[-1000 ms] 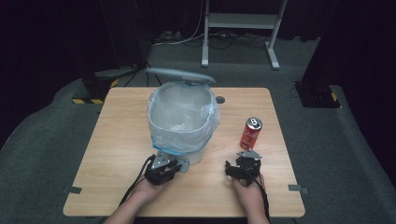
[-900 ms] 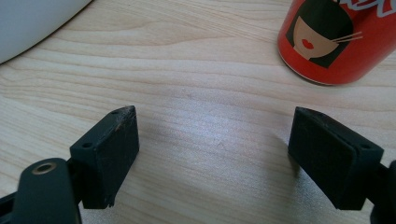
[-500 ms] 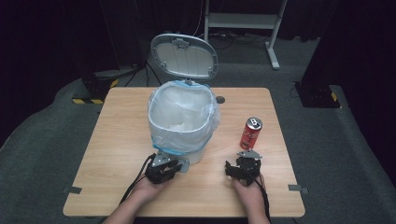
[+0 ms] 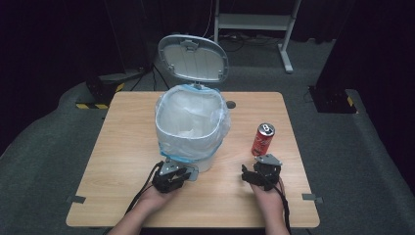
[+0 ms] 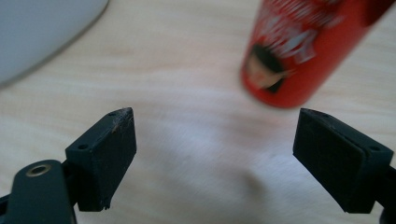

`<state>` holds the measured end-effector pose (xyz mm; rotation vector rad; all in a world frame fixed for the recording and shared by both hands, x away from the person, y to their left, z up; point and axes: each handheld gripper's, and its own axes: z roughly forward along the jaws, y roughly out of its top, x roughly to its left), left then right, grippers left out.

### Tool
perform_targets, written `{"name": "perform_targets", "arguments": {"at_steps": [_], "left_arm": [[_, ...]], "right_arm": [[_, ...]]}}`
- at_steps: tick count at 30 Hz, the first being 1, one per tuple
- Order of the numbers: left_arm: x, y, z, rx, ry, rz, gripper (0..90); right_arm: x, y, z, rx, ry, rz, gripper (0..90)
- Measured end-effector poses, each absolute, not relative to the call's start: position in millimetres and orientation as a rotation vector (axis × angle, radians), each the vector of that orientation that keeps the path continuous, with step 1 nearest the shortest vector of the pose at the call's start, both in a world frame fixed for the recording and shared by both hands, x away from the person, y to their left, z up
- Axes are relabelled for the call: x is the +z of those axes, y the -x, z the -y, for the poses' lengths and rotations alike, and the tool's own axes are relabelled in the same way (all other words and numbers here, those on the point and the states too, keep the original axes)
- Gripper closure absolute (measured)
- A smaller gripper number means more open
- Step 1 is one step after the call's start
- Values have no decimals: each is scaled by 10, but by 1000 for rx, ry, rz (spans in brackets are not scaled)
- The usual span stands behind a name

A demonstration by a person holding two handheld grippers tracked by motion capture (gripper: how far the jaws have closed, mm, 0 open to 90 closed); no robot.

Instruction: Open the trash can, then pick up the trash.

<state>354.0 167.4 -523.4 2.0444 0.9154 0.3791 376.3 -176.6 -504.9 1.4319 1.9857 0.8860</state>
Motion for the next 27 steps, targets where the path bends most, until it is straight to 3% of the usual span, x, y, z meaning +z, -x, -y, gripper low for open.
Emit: {"name": "perform_targets", "arguments": {"at_steps": [9, 27], "left_arm": [[-5233, -3543, -1668, 377, -2047, -911, 682], [-5233, -3534, -1651, 391, -2052, -909, 667]], "right_arm": [[-4785, -3941, 1913, 996, -1489, -1863, 132], [-4633, -4240, 1970, 943, -1526, -1774, 131]]}}
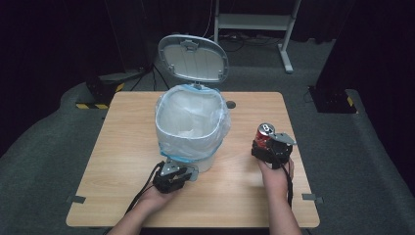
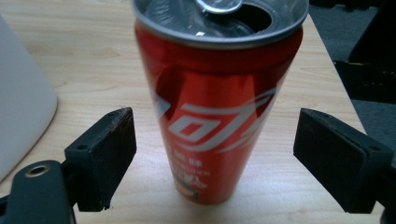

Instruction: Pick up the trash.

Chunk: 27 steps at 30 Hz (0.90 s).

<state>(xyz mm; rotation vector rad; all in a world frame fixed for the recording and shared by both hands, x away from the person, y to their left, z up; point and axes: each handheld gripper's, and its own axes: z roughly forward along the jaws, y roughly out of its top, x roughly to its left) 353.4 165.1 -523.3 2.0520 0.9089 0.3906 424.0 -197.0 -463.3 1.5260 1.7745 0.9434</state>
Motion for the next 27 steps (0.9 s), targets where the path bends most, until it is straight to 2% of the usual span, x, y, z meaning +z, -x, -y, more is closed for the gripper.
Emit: {"name": "perform_targets", "arguments": {"at_steps": [8, 13, 14, 27], "left_arm": [[-5232, -3541, -1661, 380, -2050, -908, 666], [-5232, -3541, -1661, 380, -2050, -908, 666], [-5232, -3542, -1662, 379, -2050, -908, 666], [-5231, -3548, -1669, 370, -2049, -910, 667]], "right_arm": [[-4651, -4366, 1967, 930, -1546, -1764, 148], [-4664, -4400, 1975, 966, -1546, -1763, 272], [-4670, -4402, 1966, 976, -1539, -1762, 320], [-4540, -4295, 1868, 1009, -1445, -1768, 337]]}}
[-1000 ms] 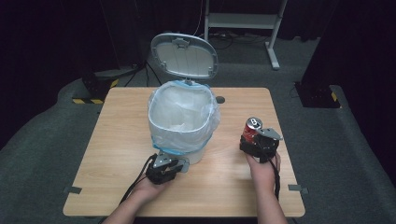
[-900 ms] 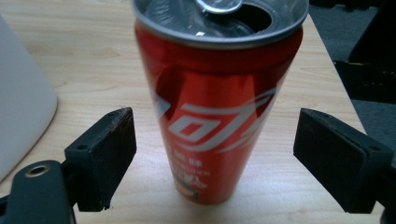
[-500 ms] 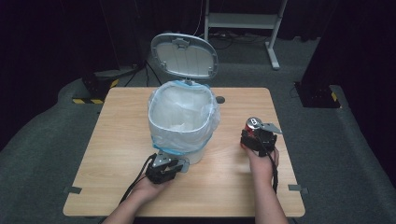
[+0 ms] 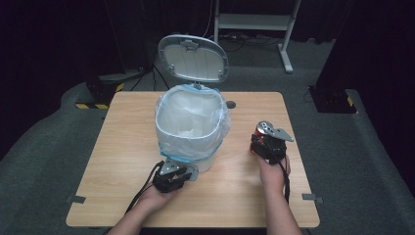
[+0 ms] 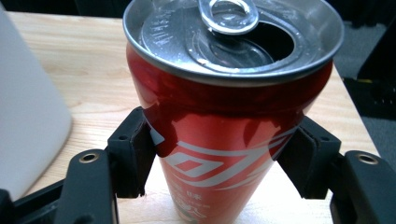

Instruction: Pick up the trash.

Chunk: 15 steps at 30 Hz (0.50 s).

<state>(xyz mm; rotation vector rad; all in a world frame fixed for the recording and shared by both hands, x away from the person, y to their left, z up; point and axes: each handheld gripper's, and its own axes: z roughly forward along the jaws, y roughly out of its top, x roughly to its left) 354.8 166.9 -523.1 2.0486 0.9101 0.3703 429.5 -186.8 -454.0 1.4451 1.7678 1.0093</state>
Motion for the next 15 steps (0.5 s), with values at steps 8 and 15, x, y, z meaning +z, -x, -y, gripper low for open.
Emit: {"name": "perform_targets", "arguments": {"at_steps": [8, 15], "left_arm": [[-5231, -3547, -1669, 372, -2049, -909, 666], [-5230, -3542, -1660, 380, -2052, -908, 666]], "right_arm": [[-4438, -4109, 1796, 1064, -1390, -1756, 337], [-4359, -3933, 1748, 1104, -1335, -1743, 336]]}}
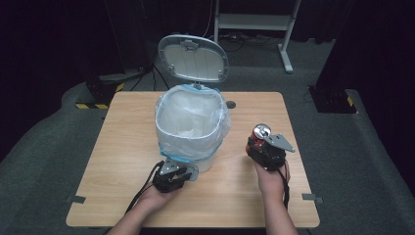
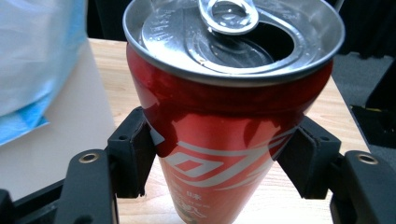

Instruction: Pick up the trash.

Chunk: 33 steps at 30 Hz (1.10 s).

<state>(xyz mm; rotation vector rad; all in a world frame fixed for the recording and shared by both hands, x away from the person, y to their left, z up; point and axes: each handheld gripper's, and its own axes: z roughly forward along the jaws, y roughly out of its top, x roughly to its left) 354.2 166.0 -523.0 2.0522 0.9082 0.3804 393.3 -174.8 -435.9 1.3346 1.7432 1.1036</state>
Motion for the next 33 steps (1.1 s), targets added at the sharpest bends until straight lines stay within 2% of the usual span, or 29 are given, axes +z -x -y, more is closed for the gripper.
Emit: {"name": "perform_targets", "arguments": {"at_steps": [13, 33], "left_arm": [[-5231, -3531, -1643, 393, -2060, -901, 645], [-5232, -3531, -1641, 395, -2059, -901, 643]], "right_arm": [[-4122, -3642, 1665, 1208, -1235, -1707, 337], [-3528, -3354, 1400, 1337, -1057, -1648, 337]]}}
